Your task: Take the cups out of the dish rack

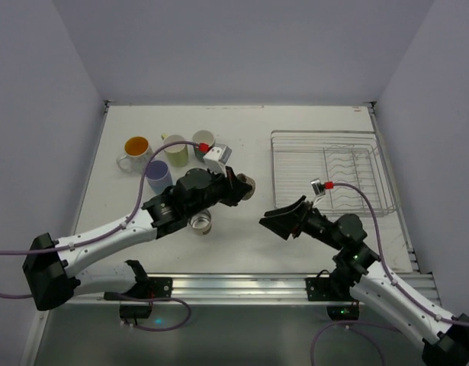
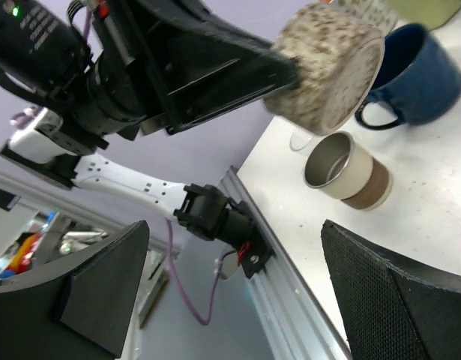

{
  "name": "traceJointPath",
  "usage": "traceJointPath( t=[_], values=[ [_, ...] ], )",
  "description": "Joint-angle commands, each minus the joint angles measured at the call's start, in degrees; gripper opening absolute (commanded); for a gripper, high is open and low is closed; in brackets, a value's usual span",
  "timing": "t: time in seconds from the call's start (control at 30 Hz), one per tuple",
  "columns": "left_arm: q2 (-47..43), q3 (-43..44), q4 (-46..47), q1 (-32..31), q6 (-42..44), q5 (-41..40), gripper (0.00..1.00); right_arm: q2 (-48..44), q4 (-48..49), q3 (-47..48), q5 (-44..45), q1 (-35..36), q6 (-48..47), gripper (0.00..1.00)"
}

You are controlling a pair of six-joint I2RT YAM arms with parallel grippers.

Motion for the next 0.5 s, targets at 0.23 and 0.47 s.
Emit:
traceJointPath(
  t=[0.23, 0.47],
  values=[
    [20.9, 14.2, -18.9, 0.1, 9.8, -15.4, 0.00, -19.4, -33.6, 9.7, 15.3, 0.1, -16.2, 0.99],
    [31.1, 16.8, -17.3, 1.9, 11.7, -14.8, 0.00, -27.5, -41.2, 10.6, 19.9, 0.2, -17.9, 0.99]
  ],
)
